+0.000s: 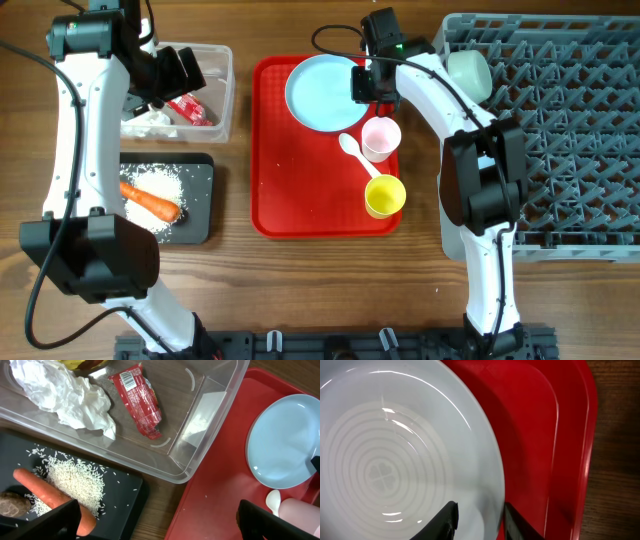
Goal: Sort waste into correct bins and load items into the dishwasher rack
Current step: 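Lift the plate and carry it upright into the rack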
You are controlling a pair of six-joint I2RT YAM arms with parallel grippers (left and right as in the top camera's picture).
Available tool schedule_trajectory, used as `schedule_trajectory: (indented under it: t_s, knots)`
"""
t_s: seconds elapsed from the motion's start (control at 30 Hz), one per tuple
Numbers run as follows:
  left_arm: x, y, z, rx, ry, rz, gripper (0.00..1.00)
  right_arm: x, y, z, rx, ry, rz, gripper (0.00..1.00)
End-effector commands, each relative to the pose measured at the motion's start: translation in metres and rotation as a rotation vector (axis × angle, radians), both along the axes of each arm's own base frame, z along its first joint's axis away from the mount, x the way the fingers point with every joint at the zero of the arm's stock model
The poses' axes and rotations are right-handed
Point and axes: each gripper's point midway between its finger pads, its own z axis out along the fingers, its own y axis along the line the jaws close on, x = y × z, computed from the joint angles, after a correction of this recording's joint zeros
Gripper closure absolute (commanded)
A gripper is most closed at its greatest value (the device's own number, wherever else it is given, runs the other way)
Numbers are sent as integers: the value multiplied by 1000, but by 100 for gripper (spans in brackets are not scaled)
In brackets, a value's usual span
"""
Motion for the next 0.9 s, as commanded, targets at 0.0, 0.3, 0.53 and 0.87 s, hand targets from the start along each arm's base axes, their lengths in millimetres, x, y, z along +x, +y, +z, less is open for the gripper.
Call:
schedule_trajectory:
  t_s: [0.0,0.3,0.53,0.87]
  knots:
    - [-1,2,-1,-5,3,18,0,-7,3,-20,0,40,25,72]
    - [-1,2,-1,-4,3,18,0,-8,3,-29,-5,56,25,74]
    - [-1,2,-1,-4,3,18,0,-13,2,-45,-15,87,27,75]
    - [-1,2,-1,-4,3,18,0,-8,0,-34,-9,67,21,96]
